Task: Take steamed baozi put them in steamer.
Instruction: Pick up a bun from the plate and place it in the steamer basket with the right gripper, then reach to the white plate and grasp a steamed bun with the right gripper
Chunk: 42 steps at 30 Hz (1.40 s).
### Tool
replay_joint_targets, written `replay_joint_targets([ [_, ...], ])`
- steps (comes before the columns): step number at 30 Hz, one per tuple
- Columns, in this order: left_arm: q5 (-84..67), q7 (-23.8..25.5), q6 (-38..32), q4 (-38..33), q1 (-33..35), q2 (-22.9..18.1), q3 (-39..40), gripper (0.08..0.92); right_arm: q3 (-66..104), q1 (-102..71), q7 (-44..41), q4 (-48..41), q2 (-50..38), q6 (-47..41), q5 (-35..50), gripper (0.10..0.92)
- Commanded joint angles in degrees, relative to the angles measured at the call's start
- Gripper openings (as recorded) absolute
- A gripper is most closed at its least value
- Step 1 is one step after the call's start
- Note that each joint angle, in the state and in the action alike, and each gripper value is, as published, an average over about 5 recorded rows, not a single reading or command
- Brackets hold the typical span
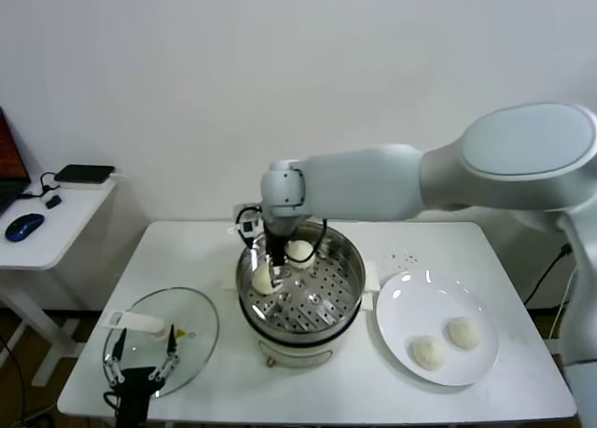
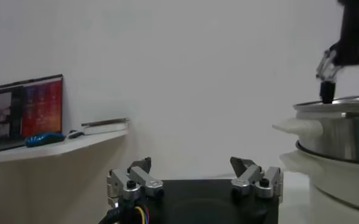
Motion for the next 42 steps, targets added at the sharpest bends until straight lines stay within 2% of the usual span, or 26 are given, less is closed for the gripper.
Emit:
replay_joint_targets([
  [1, 0.15, 0.03, -0.1, -0.5, 0.71, -1.2, -0.36, 0.823, -5.19, 13.21, -10.5, 6.09, -11.97, 7.31, -1.75, 0.823],
  [6, 0.48, 0.09, 0.03, -0.53, 0.66, -1.33, -0.42, 0.823, -12.42, 21.71, -17.42, 8.92, -22.33, 14.33, -4.19, 0.823],
  [10, 0.64, 0.08, 0.12, -0.4, 0.48, -1.64, -0.25, 0.823, -19.21, 24.87, -18.43, 14.99, -29.89, 16.71, -7.29, 0.823],
  [14, 0.86, 0.02, 0.1, -0.1, 0.41, -1.83, 0.0, 0.823, -26.25, 25.3, -15.09, 20.59, -36.89, 16.9, -13.94, 0.823],
  [19, 1.0, -0.11, 0.03, 0.32, 0.22, -1.85, 0.1, 0.823, -29.94, 22.08, -6.54, 24.34, -44.06, 14.15, -22.68, 0.823],
  [25, 1.31, -0.16, -0.07, 0.67, 0.21, -1.8, 0.28, 0.823, -26.54, 13.12, 0.41, 26.63, -48.49, 9.62, -24.82, 0.823],
  [32, 1.79, -0.27, -0.04, 1.19, 0.26, -1.89, 0.34, 0.823, -14.7, -2.62, 5.01, 26.58, -51.13, 4.76, -27.09, 0.823],
  [42, 2.26, -0.24, 0.05, 1.15, 0.53, -2.14, 0.2, 0.823, -5.06, -16.5, 7.64, 25.23, -52.5, 1.27, -30.55, 0.823],
])
